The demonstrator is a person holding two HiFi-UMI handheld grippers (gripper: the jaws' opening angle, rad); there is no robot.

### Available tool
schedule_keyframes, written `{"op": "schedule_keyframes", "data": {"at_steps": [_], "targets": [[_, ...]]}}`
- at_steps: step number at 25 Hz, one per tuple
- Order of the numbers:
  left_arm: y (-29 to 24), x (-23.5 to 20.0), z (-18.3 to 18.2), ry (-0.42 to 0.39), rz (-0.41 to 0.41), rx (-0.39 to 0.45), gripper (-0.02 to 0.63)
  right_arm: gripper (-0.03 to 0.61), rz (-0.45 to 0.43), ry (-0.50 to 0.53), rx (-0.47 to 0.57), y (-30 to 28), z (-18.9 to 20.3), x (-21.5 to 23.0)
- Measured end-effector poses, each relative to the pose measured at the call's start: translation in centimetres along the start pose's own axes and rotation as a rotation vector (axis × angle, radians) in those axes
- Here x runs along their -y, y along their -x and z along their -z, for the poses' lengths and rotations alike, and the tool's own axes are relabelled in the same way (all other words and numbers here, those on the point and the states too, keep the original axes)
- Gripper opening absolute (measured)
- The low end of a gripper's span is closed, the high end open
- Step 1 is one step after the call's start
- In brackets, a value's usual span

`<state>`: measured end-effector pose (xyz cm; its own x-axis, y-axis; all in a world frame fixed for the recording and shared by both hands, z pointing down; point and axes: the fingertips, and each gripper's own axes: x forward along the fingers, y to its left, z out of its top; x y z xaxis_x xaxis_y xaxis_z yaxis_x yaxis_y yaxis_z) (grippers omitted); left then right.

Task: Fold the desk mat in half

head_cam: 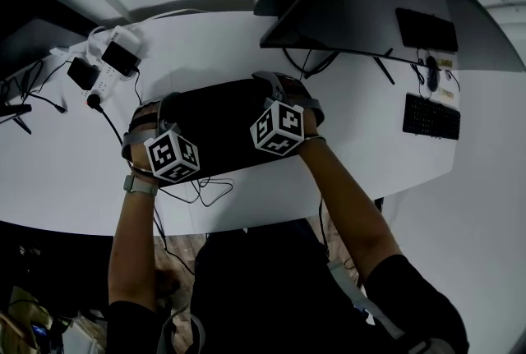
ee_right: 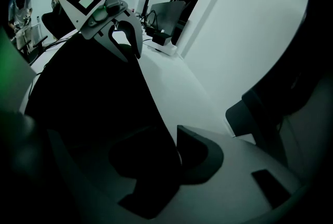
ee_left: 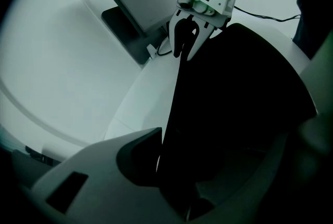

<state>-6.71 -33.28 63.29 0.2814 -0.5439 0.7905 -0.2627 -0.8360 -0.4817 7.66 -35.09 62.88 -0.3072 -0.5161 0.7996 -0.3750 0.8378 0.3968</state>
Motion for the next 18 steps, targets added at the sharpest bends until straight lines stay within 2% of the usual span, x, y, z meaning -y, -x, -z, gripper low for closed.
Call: {"op": "schedule_keyframes", "data": {"at_steps": [3,9,15,18], "targets": [[0.0,-0.1,0.1,0.011,-0.004,0.006,0.077,0.143,0.006,-0.026,0.014,0.0,0.1,0.4],[0.0,-0.7,0.1,0.042,-0.008,0.007,0.120,0.165,0.007,-0.043,0.018,0.0,0.2,0.8],[0.1,-1.6,0.3,0.056,-0.028,0.002,0.195,0.232,0.016,-0.073,0.023,0.0,0.3,1.6],[0.1,-1.8,0.3,0.057,-0.025,-0.005,0.218,0.241,0.022,-0.085,0.016,0.2,0.3,2.0]]}}
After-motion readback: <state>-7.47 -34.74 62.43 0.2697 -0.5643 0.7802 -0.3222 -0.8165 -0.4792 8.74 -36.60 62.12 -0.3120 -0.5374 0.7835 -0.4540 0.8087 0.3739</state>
